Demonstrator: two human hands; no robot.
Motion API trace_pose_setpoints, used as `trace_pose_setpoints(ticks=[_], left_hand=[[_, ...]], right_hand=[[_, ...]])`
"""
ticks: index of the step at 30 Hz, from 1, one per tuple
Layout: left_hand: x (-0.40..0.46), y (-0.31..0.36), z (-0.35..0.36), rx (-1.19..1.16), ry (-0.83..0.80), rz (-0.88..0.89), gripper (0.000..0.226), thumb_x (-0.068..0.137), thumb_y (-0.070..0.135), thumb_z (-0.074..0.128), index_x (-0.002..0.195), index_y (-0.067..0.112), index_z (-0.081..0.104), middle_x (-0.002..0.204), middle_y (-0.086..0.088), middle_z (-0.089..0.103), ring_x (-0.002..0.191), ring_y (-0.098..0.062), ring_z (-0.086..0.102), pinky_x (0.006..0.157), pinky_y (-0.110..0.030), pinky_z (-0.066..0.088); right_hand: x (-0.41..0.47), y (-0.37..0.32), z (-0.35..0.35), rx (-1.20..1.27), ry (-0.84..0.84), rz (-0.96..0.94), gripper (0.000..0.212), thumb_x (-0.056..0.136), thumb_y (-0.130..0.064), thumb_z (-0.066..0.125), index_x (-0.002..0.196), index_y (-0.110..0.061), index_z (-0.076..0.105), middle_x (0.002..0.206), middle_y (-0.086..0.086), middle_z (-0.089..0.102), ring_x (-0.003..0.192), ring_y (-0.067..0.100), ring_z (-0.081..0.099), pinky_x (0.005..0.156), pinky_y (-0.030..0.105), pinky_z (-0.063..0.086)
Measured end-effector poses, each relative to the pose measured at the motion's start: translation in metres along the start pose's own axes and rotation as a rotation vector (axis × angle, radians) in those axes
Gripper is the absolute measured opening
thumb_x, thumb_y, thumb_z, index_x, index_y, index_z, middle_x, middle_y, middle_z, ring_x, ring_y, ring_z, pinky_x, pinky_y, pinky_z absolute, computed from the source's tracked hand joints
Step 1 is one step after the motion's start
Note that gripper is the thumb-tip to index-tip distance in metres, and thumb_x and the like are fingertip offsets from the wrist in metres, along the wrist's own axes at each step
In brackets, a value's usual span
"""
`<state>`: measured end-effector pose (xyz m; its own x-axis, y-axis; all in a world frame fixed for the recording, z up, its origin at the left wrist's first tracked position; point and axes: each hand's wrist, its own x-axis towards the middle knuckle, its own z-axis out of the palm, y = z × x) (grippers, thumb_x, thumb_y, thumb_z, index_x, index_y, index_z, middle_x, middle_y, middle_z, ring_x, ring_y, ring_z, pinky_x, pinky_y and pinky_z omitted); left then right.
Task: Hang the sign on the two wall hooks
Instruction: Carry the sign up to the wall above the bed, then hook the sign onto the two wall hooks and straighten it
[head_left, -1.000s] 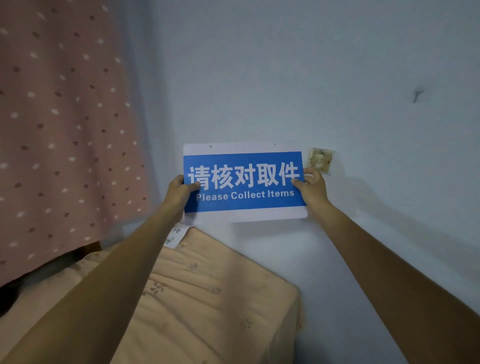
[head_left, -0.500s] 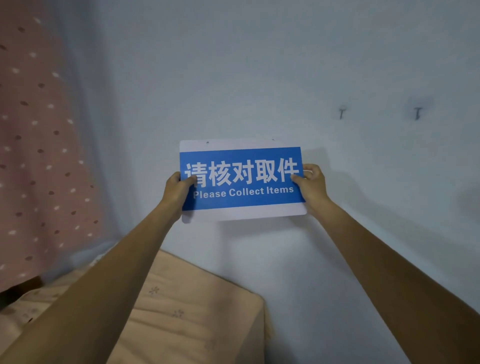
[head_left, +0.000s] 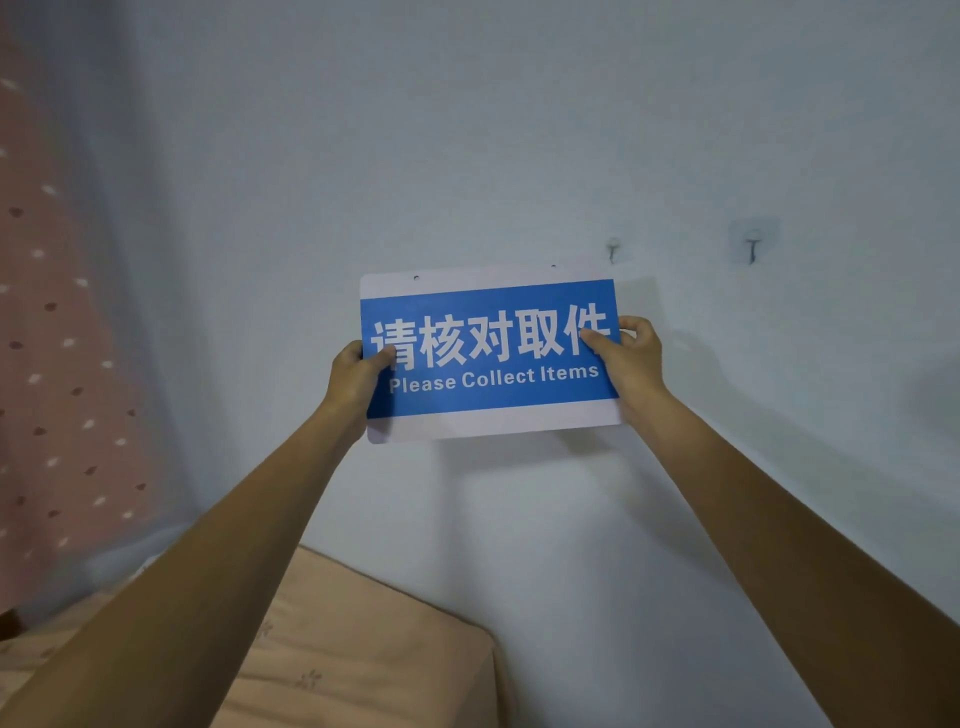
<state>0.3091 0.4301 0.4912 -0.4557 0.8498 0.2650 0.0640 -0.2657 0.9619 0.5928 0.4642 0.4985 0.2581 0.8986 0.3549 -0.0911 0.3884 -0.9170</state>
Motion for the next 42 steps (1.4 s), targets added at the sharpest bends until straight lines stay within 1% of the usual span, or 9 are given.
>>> trace_pose_setpoints(ticks=[6,8,11,15,21,24,26,35,42], left_hand=[[0.005,0.005,0.044,-0.022,-0.030,-0.008,0.014,0.091,0.027,0.056,0.101,0.017,0.052,0.103,-0.002,0.064,0.089,-0.022,0.064,0.087,-0.040,0.051],[0.006,0.006,0.061,-0.032,-0.040,-0.003,0.012,0.091,0.031,0.056,0.092,0.019,0.053,0.094,0.001,0.065,0.082,-0.019,0.065,0.082,-0.037,0.052],[0.005,0.005,0.089,-0.028,-0.061,0.028,0.019,0.093,0.035,0.054,0.100,0.017,0.053,0.087,0.006,0.064,0.077,-0.014,0.064,0.071,-0.030,0.052],[0.005,0.003,0.119,-0.029,-0.099,0.035,0.023,0.092,0.035,0.055,0.105,0.016,0.053,0.092,0.004,0.065,0.079,-0.014,0.065,0.075,-0.032,0.053],[0.012,0.001,0.152,-0.051,-0.199,0.039,0.021,0.092,0.032,0.056,0.104,0.015,0.054,0.093,0.004,0.066,0.079,-0.014,0.065,0.066,-0.028,0.052],[0.022,0.000,0.165,-0.055,-0.267,0.047,0.015,0.091,0.032,0.057,0.089,0.017,0.056,0.094,0.000,0.068,0.079,-0.015,0.067,0.065,-0.028,0.052],[0.030,0.003,0.173,-0.068,-0.303,0.072,0.023,0.091,0.034,0.057,0.080,0.015,0.051,0.088,0.000,0.068,0.077,-0.016,0.067,0.064,-0.027,0.052],[0.075,0.015,0.211,-0.008,-0.351,0.241,0.033,0.089,0.039,0.059,0.083,0.011,0.042,0.080,-0.005,0.063,0.067,-0.017,0.063,0.060,-0.027,0.050],[0.084,0.004,0.240,-0.007,-0.359,0.251,0.027,0.089,0.041,0.058,0.077,0.020,0.045,0.097,-0.014,0.068,0.086,-0.028,0.069,0.079,-0.043,0.057]], right_hand=[[0.019,-0.005,-0.038,0.001,0.027,-0.038,0.042,0.080,-0.027,0.074,0.110,-0.016,0.047,0.092,-0.005,0.064,0.069,0.007,0.066,0.042,0.012,0.049],[0.026,-0.006,-0.052,-0.021,0.036,-0.063,0.041,0.080,-0.028,0.074,0.108,-0.017,0.046,0.094,-0.004,0.064,0.070,0.007,0.067,0.044,0.014,0.050],[0.033,-0.008,-0.073,-0.033,0.055,-0.082,0.040,0.081,-0.027,0.073,0.108,-0.018,0.044,0.096,-0.003,0.064,0.070,0.008,0.067,0.043,0.014,0.050],[0.039,-0.011,-0.098,-0.028,0.095,-0.093,0.039,0.082,-0.026,0.072,0.107,-0.017,0.043,0.091,-0.005,0.062,0.069,0.008,0.066,0.041,0.012,0.049],[0.040,-0.015,-0.122,-0.019,0.173,-0.107,0.039,0.083,-0.024,0.071,0.109,-0.017,0.043,0.087,-0.009,0.061,0.068,0.007,0.066,0.042,0.012,0.049],[0.039,-0.015,-0.129,-0.024,0.222,-0.115,0.038,0.083,-0.023,0.071,0.109,-0.016,0.044,0.083,-0.012,0.061,0.066,0.007,0.065,0.041,0.012,0.048],[0.039,-0.014,-0.132,-0.022,0.257,-0.114,0.038,0.083,-0.022,0.071,0.108,-0.017,0.044,0.082,-0.012,0.062,0.066,0.007,0.065,0.040,0.012,0.048],[0.047,0.003,-0.135,-0.094,0.362,-0.141,0.036,0.083,-0.022,0.071,0.108,-0.017,0.044,0.082,-0.009,0.065,0.064,0.006,0.066,0.042,0.014,0.050],[0.057,0.013,-0.144,-0.098,0.404,-0.156,0.039,0.083,-0.022,0.071,0.112,-0.017,0.045,0.088,-0.007,0.066,0.074,0.014,0.067,0.058,0.028,0.051]])
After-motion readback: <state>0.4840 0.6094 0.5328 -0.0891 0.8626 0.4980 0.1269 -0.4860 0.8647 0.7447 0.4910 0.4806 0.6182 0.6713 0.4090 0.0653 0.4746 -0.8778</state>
